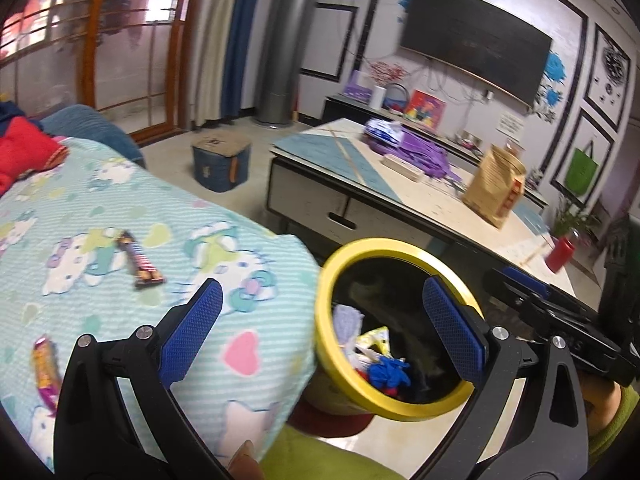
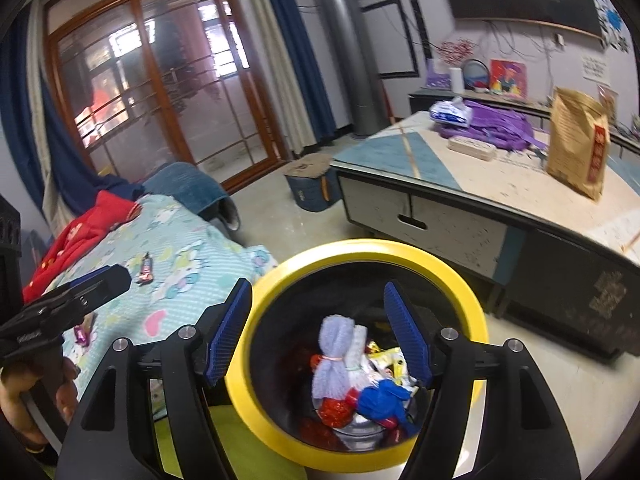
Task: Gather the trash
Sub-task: 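Move both open tools back over the remaining wrappers on the bed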
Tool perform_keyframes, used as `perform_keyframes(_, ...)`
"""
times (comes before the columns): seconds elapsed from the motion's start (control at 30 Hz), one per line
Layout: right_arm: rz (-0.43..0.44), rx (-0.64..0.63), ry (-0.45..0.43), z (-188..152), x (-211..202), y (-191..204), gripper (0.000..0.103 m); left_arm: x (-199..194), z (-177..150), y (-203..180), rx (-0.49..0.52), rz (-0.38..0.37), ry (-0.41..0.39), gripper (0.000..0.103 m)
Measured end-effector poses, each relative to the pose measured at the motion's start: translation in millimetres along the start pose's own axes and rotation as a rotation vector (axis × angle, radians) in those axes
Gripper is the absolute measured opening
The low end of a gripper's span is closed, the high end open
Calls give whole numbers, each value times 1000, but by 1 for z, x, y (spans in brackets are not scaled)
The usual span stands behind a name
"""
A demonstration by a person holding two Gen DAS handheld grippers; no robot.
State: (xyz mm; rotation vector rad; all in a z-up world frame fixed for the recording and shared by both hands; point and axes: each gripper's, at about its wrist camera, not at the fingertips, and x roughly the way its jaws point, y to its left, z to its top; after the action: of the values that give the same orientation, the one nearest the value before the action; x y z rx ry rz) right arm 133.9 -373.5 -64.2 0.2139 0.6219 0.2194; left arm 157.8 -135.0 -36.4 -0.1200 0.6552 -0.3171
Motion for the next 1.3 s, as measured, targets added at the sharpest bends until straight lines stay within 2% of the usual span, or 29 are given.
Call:
perform_keyframes(0.3, 79, -78, 20, 9, 15, 48, 70, -29, 2, 33, -33, 107, -54, 92)
perform_keyframes(0.73, 178, -193, 57, 25, 46, 118, 70, -63, -4, 101, -157, 230, -81, 92)
perform_keyframes(1.03, 237, -243, 102, 33, 84, 159, 70, -74, -23, 141, -213, 277, -25, 92)
perform_keyframes(1.13, 262, -262, 125, 35, 102, 174, 70, -77, -30, 156, -258, 281, -12, 92)
perform_keyframes(1.3, 302, -289, 185, 36, 133, 197, 65, -77, -44, 177, -320, 279, 29, 92)
